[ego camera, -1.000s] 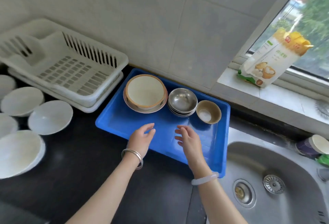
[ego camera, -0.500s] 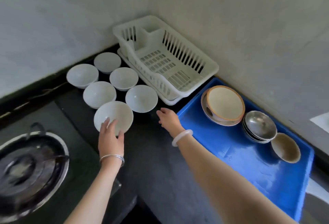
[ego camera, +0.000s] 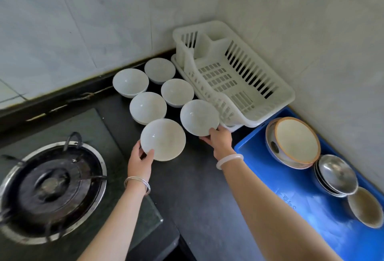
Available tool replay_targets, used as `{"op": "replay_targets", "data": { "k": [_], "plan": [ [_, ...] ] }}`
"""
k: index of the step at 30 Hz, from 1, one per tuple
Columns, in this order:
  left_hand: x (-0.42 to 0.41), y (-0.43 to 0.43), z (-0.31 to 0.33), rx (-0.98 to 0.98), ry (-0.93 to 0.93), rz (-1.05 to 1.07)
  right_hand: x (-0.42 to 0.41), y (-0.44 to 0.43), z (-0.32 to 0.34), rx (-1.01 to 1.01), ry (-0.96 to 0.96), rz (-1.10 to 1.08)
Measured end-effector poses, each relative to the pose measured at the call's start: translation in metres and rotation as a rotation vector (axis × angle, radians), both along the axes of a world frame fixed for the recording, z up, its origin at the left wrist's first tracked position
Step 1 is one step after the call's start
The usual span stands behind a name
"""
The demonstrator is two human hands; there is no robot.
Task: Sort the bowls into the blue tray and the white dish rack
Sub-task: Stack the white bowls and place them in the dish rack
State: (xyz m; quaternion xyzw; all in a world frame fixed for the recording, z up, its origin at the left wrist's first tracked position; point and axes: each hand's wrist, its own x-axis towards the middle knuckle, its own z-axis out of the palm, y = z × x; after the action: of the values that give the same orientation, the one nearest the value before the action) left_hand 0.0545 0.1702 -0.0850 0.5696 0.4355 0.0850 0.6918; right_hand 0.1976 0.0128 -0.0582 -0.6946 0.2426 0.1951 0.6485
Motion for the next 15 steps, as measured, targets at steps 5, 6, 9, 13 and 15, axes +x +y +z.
{"op": "replay_targets", "data": {
  "k": [5,6,9,13,15],
  "plan": [
    [-0.001,0.006,-0.001,-0.174,-0.084,0.053,-0.007,-0.005,0.033,-0.035,-0.135,0.091],
    [-0.001,0.007,0.0,-0.189,-0.091,0.053,-0.009,-0.003,0.039,-0.049,-0.145,0.128],
    [0.001,0.009,0.003,-0.209,-0.105,0.066,-0.018,0.008,0.047,-0.083,-0.151,0.213],
    [0.004,0.014,0.01,-0.227,-0.128,0.094,-0.029,0.024,0.041,-0.199,-0.114,0.304],
    [0.005,0.017,0.012,-0.247,-0.126,0.101,-0.031,0.03,0.037,-0.284,-0.088,0.357]
  ]
}}
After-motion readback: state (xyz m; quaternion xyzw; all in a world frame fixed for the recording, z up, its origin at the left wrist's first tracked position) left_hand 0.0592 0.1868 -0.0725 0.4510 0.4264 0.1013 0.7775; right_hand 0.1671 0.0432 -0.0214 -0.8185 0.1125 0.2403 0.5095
